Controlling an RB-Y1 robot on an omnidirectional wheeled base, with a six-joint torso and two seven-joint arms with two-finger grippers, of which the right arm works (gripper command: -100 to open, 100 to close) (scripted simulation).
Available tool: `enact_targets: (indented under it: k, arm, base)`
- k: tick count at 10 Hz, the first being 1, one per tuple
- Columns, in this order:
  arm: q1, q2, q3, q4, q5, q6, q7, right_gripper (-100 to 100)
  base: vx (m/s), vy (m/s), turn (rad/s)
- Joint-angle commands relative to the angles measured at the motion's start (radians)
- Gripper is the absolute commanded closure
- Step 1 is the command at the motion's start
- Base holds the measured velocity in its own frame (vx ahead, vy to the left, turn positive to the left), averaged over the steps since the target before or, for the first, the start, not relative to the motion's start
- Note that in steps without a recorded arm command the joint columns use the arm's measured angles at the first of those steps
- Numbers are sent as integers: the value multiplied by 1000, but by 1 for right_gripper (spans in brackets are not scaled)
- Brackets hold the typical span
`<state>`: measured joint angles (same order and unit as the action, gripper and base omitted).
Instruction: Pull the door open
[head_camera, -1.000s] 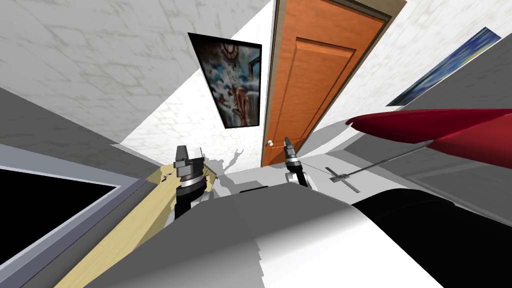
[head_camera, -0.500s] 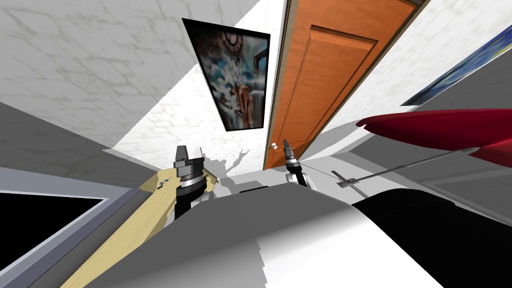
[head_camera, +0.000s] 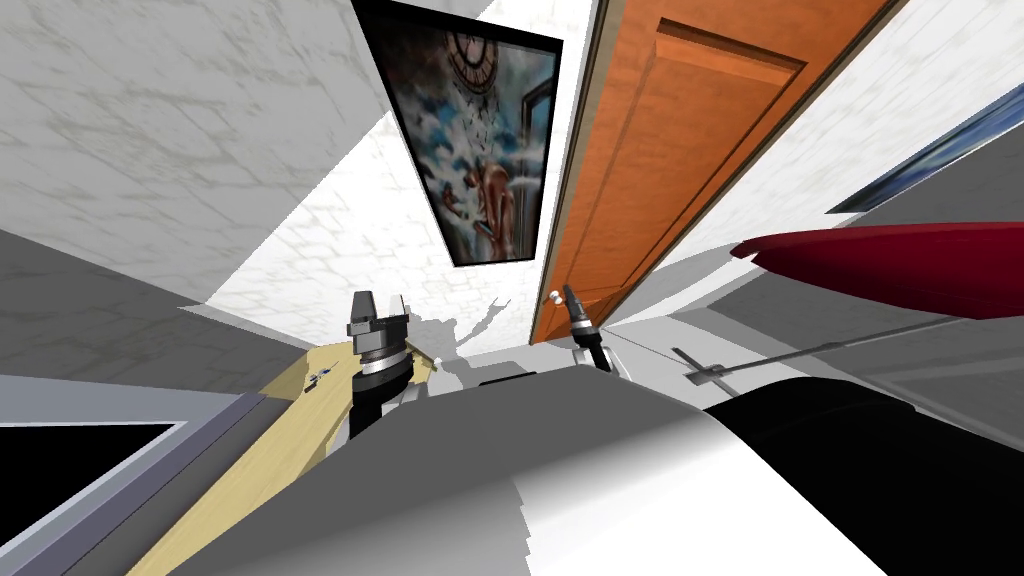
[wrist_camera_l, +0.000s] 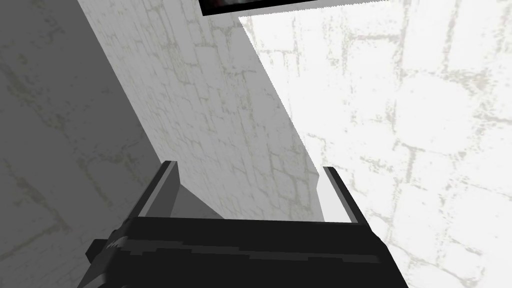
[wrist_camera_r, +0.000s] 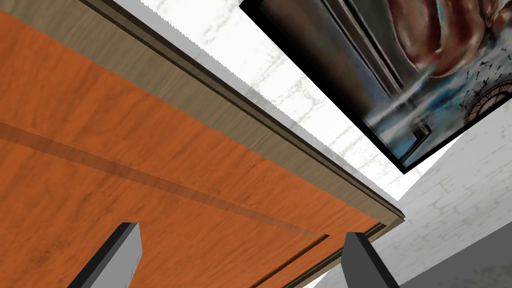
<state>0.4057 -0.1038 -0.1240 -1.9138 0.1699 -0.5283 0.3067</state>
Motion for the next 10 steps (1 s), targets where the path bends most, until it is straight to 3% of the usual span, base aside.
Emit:
enact_targets:
  k: [1, 10]
  arm:
    - [-1, -4, -7, 32, 10, -11, 29, -100]
    - [-34, -16, -42, 186, 53, -56, 143, -100]
  base:
    - [140, 27, 19]
    - [54, 12, 10]
